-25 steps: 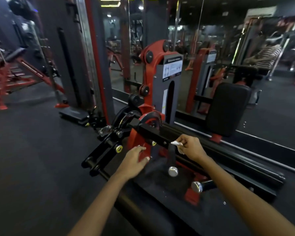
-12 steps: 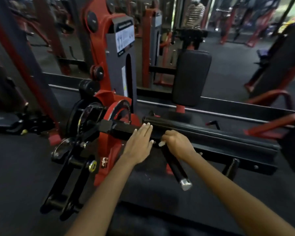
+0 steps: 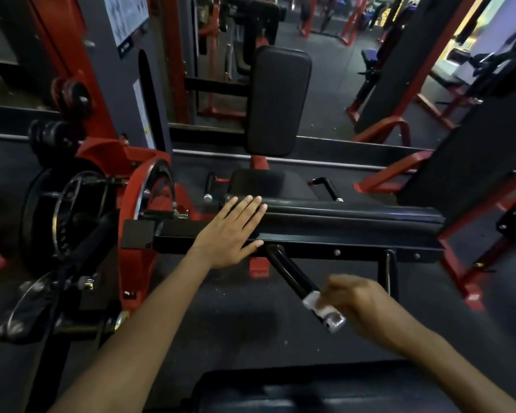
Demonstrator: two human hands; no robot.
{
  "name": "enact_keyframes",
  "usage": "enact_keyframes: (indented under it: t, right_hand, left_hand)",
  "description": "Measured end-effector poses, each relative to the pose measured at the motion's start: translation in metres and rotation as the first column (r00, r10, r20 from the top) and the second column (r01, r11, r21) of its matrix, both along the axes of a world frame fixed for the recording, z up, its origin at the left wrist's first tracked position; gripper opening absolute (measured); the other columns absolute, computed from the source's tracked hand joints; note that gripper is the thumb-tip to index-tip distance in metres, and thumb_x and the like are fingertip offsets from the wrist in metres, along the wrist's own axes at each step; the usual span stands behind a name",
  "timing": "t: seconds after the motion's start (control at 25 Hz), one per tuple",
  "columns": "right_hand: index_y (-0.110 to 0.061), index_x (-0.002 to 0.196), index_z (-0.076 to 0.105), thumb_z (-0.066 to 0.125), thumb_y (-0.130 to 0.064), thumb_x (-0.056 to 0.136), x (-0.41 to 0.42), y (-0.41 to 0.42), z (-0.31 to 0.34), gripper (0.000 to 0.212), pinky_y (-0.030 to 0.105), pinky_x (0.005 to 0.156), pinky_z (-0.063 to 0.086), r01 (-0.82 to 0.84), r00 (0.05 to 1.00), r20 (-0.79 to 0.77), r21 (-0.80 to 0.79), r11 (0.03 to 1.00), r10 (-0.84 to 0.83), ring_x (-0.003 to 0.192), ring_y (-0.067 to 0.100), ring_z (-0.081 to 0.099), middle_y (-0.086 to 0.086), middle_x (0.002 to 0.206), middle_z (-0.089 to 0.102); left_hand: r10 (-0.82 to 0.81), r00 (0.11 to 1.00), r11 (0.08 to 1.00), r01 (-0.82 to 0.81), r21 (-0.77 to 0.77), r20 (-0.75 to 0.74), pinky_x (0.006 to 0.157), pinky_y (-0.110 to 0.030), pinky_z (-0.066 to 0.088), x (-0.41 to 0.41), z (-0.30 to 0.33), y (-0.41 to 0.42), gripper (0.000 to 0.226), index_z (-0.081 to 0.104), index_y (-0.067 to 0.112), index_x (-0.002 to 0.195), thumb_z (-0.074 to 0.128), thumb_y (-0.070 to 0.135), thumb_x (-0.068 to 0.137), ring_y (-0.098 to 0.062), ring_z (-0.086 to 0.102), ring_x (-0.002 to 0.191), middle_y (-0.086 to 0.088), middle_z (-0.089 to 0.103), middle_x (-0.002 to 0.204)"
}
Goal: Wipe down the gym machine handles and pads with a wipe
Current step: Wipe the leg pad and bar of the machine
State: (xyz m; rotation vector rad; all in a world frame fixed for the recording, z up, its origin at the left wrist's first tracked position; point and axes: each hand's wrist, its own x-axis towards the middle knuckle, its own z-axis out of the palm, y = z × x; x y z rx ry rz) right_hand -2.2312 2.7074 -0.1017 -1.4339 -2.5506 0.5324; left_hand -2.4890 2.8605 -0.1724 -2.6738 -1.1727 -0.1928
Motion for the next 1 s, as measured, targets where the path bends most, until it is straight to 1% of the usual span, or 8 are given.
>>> enact_keyframes:
  t: [0.12, 0.2, 0.32, 0.44, 0.56, 0.76, 0.84, 1.0]
  right_hand:
    - [-0.021, 0.081, 0.072, 0.07, 0.0, 0.076, 0.008, -0.01, 0.008, 0.022, -0.001, 0.069, 0.038, 0.023, 1.0, 0.008, -0.03, 0.999, -0.023, 0.081, -0.019, 0.051, -0.015, 0.083, 0.059]
    - [-0.02, 0.082, 0.071, 0.067, -0.001, 0.078, -0.004, 0.016, 0.007, 0.019, 0.008, 0.063, 0.04, 0.095, 0.994, -0.065, 0.069, 0.993, -0.09, 0.071, -0.008, 0.053, -0.013, 0.08, 0.057]
    - [-0.015, 0.091, 0.073, 0.06, -0.003, 0.082, -0.037, 0.067, -0.01, 0.02, 0.022, 0.067, 0.05, 0.224, 0.97, -0.147, 0.226, 0.948, -0.195, 0.075, 0.008, 0.062, -0.005, 0.089, 0.062]
    - [-0.013, 0.097, 0.073, 0.065, -0.009, 0.085, -0.062, 0.089, -0.031, 0.016, 0.036, 0.062, 0.055, 0.123, 0.992, -0.045, 0.225, 0.966, -0.116, 0.075, 0.017, 0.062, 0.0, 0.088, 0.063]
    - [-0.013, 0.091, 0.075, 0.069, -0.004, 0.081, -0.048, 0.076, -0.032, 0.015, 0.034, 0.061, 0.055, 0.069, 0.997, -0.038, 0.204, 0.977, -0.063, 0.072, 0.015, 0.061, -0.001, 0.083, 0.062]
    - [-0.026, 0.093, 0.074, 0.055, -0.019, 0.085, -0.007, 0.013, -0.011, 0.021, 0.012, 0.058, 0.048, 0.075, 0.996, -0.056, 0.111, 0.991, -0.07, 0.068, 0.0, 0.06, -0.011, 0.079, 0.062]
    - [-0.027, 0.092, 0.074, 0.057, -0.013, 0.085, 0.005, -0.005, -0.005, 0.023, 0.003, 0.059, 0.04, 0.095, 0.995, -0.046, 0.051, 0.994, -0.093, 0.068, -0.009, 0.055, -0.019, 0.082, 0.058]
    - [-0.028, 0.09, 0.073, 0.063, 0.001, 0.081, 0.024, -0.014, 0.006, 0.032, 0.011, 0.061, 0.047, 0.119, 0.992, -0.042, -0.053, 0.991, -0.121, 0.077, -0.005, 0.061, -0.019, 0.088, 0.059]
  left_hand:
    - [-0.031, 0.999, 1.0, 0.031, 0.004, -0.015, 0.114, -0.044, 0.025, -0.003, 0.003, 0.01, 0.075, 0.018, 0.009, 0.15, 0.023, 0.059, 0.094, -0.03, 0.03, 0.139, -0.015, 0.027, 0.153]
    - [-0.05, 0.999, 0.999, 0.05, 0.01, -0.01, 0.114, -0.045, 0.023, -0.002, 0.003, 0.014, 0.076, 0.017, 0.009, 0.15, 0.023, 0.06, 0.094, -0.031, 0.03, 0.139, -0.015, 0.027, 0.153]
    - [-0.063, 0.998, 0.998, 0.062, 0.019, 0.02, 0.117, -0.045, 0.02, -0.004, 0.0, 0.014, 0.075, 0.017, 0.01, 0.15, 0.024, 0.059, 0.094, -0.031, 0.027, 0.14, -0.014, 0.026, 0.153]
    - [-0.078, 0.996, 0.997, 0.077, 0.016, 0.051, 0.118, -0.044, 0.017, -0.002, 0.0, 0.015, 0.071, 0.016, 0.012, 0.151, 0.025, 0.055, 0.095, -0.029, 0.024, 0.142, -0.013, 0.024, 0.154]
    - [-0.07, 0.996, 0.997, 0.069, 0.02, 0.059, 0.118, -0.044, 0.017, -0.002, -0.002, 0.015, 0.068, 0.017, 0.013, 0.15, 0.025, 0.052, 0.096, -0.029, 0.024, 0.142, -0.012, 0.024, 0.154]
    - [-0.068, 0.996, 0.998, 0.067, 0.023, 0.058, 0.117, -0.045, 0.019, -0.001, -0.002, 0.015, 0.068, 0.019, 0.012, 0.15, 0.027, 0.051, 0.095, -0.029, 0.025, 0.141, -0.013, 0.026, 0.153]
    - [-0.069, 0.996, 0.997, 0.068, 0.021, 0.053, 0.117, -0.046, 0.02, -0.001, -0.001, 0.015, 0.068, 0.02, 0.012, 0.15, 0.027, 0.051, 0.095, -0.03, 0.026, 0.141, -0.013, 0.027, 0.153]
    - [-0.065, 0.997, 0.998, 0.064, 0.028, 0.045, 0.117, -0.046, 0.02, -0.001, -0.001, 0.014, 0.068, 0.021, 0.011, 0.149, 0.029, 0.051, 0.095, -0.03, 0.027, 0.141, -0.014, 0.028, 0.153]
